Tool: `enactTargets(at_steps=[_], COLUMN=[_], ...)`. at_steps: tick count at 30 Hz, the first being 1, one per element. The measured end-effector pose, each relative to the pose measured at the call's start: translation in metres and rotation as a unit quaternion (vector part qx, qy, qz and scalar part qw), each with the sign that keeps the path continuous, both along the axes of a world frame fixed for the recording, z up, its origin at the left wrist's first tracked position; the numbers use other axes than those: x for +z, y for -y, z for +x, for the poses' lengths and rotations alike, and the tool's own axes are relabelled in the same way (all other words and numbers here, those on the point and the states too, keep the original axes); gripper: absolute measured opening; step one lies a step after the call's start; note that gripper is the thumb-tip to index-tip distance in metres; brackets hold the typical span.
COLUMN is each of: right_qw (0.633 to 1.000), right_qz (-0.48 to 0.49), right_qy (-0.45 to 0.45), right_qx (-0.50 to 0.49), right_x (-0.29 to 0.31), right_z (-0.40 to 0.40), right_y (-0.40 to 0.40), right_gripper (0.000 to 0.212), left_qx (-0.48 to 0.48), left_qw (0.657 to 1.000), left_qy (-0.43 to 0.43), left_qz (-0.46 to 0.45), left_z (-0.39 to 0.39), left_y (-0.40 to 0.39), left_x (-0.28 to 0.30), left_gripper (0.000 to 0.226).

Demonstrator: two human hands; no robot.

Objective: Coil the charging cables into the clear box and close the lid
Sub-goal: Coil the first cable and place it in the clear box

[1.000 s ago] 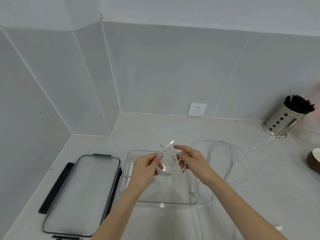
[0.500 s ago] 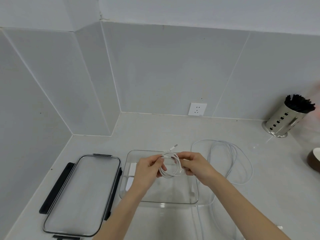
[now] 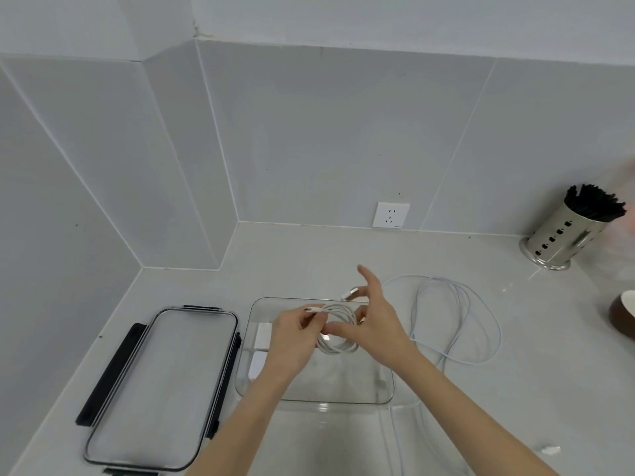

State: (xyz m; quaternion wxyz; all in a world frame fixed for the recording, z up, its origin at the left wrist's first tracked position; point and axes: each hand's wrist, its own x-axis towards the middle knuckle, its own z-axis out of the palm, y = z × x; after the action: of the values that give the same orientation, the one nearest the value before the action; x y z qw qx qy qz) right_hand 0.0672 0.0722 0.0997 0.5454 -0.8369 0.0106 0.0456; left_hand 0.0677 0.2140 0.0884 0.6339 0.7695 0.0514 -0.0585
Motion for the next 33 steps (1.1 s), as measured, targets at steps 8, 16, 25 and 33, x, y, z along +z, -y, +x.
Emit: enactTargets(at_steps=[8,16,25,33], right_qw=[0.975,0.881,0.988,0.991], right_qz=[-0.145,-0.306,-0.076,-0.079], right_qy=[0.148,0.352,0.119,-0.045], right_qx=[0.075,0.083,0.066,0.097], right_x=[-0.013,-0.021,-0.001,-0.004], right_z=[0.006,0.004,0.004,0.009], right_y=[0.006,0.005,-0.006,0.019], right_gripper=[0.02,0.025,0.012,0.029], left_qx=[-0.052,-0.093,-0.152,-0.124], left_qw=[0.998,0.995,0.988,0.99], left_qy=[0.027,-0.009,-0.019,-0.063], left_qz=[0.039,0.019,0.029,-0.024], left_z=[0.003,0.008,-0.002,-0.005], left_y=[-0.011,-0.013,-0.005,-0.001], left_x=[0.003,0.004,-0.008,-0.019], left_gripper=[0.029,0.038,0.03,0.02])
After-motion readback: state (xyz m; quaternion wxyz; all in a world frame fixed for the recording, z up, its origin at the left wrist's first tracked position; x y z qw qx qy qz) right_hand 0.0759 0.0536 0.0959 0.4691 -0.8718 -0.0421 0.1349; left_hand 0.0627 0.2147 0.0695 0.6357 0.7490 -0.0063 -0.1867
